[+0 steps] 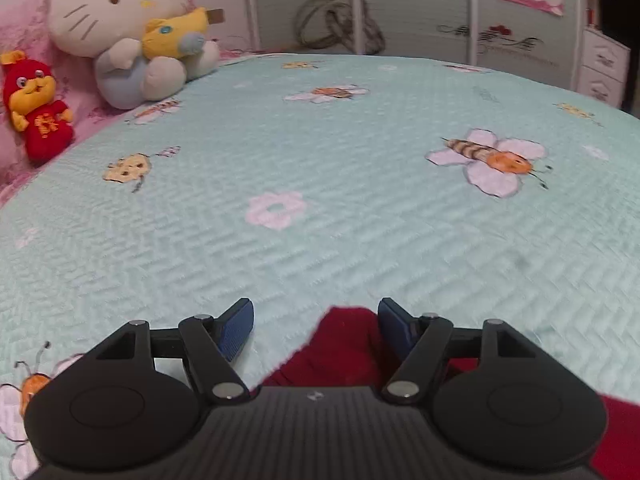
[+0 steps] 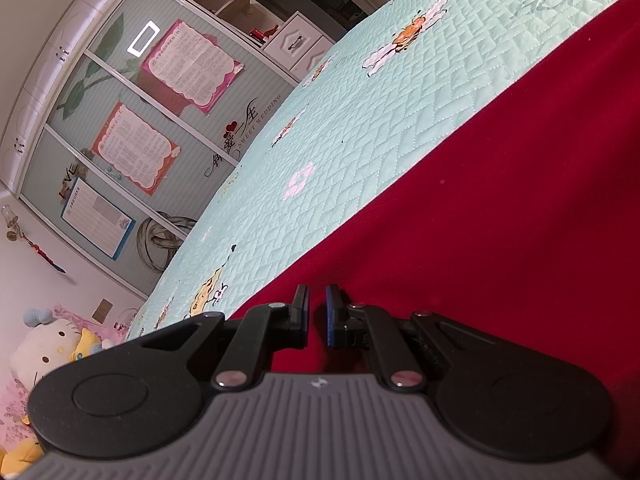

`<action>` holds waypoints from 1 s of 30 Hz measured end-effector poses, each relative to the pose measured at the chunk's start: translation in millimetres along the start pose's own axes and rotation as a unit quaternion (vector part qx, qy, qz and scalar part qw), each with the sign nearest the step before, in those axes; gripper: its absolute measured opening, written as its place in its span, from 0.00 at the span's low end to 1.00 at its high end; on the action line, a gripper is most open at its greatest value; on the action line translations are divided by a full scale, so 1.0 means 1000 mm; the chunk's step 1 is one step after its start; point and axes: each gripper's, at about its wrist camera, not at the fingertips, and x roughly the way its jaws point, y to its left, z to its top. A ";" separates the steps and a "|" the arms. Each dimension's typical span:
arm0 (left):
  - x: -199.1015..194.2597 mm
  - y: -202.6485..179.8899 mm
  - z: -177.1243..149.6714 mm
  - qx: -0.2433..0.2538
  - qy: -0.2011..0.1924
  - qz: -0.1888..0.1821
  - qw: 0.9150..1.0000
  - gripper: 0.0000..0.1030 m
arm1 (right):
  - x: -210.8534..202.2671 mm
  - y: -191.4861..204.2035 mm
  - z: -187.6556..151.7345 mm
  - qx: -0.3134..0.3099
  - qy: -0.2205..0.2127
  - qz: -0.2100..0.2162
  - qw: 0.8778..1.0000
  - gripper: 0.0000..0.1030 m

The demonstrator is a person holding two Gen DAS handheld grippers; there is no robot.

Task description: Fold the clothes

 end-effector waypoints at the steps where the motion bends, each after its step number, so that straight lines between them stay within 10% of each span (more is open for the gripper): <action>1: -0.001 0.001 -0.002 0.000 0.003 -0.023 1.000 0.23 | 0.000 0.000 0.000 0.000 0.000 0.000 1.000 0.07; 9: -0.057 -0.015 -0.002 0.046 -0.165 -0.040 0.984 0.15 | 0.001 -0.001 0.002 0.000 0.000 0.001 1.000 0.07; 11: -0.037 -0.027 -0.005 0.089 -0.119 -0.008 0.989 0.18 | 0.001 -0.001 0.002 0.000 0.000 0.000 1.000 0.07; 14: -0.012 -0.043 -0.018 0.143 -0.069 0.045 0.986 0.36 | 0.001 -0.002 0.001 0.000 0.000 0.001 1.000 0.07; 16: -0.014 -0.044 -0.025 0.143 -0.092 0.077 0.982 0.72 | 0.001 -0.002 0.001 0.000 0.000 0.001 1.000 0.07; 23: -0.081 0.012 -0.029 -0.103 -0.167 0.047 0.979 0.77 | 0.001 -0.003 0.001 0.000 0.000 0.000 1.000 0.07; 27: -0.113 0.011 -0.073 -0.179 -0.083 -0.060 0.979 0.60 | 0.000 -0.002 0.001 0.000 0.000 0.000 1.000 0.07; 30: -0.137 0.009 -0.107 -0.231 -0.017 -0.140 0.963 0.62 | 0.000 -0.002 0.001 0.001 0.000 0.000 1.000 0.07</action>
